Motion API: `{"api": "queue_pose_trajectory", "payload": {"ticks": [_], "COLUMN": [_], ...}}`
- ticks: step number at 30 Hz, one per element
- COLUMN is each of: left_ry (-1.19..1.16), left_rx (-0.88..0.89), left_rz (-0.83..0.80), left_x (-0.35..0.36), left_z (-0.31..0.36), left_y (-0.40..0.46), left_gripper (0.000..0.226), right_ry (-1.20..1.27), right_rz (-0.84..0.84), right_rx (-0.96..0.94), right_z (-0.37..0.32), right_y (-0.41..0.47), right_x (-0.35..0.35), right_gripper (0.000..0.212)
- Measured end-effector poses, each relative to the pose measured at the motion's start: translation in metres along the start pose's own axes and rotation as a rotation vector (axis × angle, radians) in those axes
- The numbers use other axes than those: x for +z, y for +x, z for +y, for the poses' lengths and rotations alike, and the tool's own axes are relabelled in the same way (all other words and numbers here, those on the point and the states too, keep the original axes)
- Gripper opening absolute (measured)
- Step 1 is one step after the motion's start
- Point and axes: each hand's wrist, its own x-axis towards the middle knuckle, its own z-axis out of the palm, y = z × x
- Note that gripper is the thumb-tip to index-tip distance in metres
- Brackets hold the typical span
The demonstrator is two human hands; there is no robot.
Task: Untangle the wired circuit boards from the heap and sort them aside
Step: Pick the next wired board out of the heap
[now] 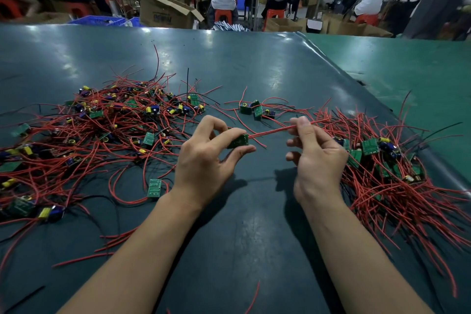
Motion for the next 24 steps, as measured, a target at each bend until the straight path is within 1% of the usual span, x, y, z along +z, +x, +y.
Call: {"api": "queue_pose_trajectory", "payload": {"ticks": [5,8,9,11,12,13,14,15,16,17,18,19,21,23,24], "left_ry": [0.016,0.036,0.043,0.038,0.028,0.020,0.012,-0.005,-0.038,-0.082,-0.122,-0.148,-0.167,-0.142,-0.102], "left_rx": [0.046,0.099,0.098,0.037,-0.012,-0.054,-0.079,-0.086,-0.071,-0.037,0.010,0.054,0.088,0.089,0.109], "left_rz": [-0.026,-0.054,-0.044,0.028,0.078,0.123,0.154,0.162,0.143,0.102,0.051,0.005,-0.052,-0.043,-0.019], "left_x": [-0.001,-0.001,-0.001,-0.001,-0.002,-0.003,-0.003,-0.004,-0.003,-0.003,-0.002,-0.003,-0.004,-0.007,-0.009], "left_z": [0.003,0.003,0.002,-0.003,-0.005,-0.007,-0.007,-0.006,-0.004,-0.002,0.001,0.003,0.003,-0.001,-0.004], "left_y": [0.000,0.000,0.000,0.002,0.003,0.003,0.003,0.002,0.002,0.000,-0.001,-0.002,-0.001,0.002,0.003], "left_gripper": [0.028,0.029,0.029,0.030,0.032,0.035,0.039,0.041,0.040,0.035,0.030,0.025,0.023,0.024,0.019], "right_ry": [0.129,0.157,0.168,0.218,0.230,0.219,0.177,0.095,-0.021,-0.128,-0.200,-0.236,-0.267,-0.283,-0.284], "right_rz": [0.080,0.126,0.146,0.162,0.118,0.021,-0.123,-0.303,-0.483,-0.626,-0.704,-0.720,-0.671,-0.602,-0.557], "right_rx": [0.105,0.098,0.081,0.091,0.134,0.195,0.254,0.292,0.288,0.250,0.205,0.170,0.121,0.052,0.012], "right_z": [-0.001,0.000,0.000,-0.002,-0.002,0.000,0.003,0.008,0.012,0.016,0.019,0.021,0.020,0.017,0.015], "right_y": [0.004,0.008,0.009,0.011,0.009,0.003,-0.004,-0.012,-0.019,-0.027,-0.032,-0.034,-0.031,-0.027,-0.024], "right_x": [-0.002,-0.003,-0.005,-0.009,-0.008,-0.006,-0.003,0.001,0.005,0.008,0.010,0.010,0.007,0.004,0.004], "right_gripper": [0.044,0.042,0.040,0.037,0.036,0.039,0.046,0.052,0.051,0.046,0.042,0.040,0.038,0.028,0.026]}}
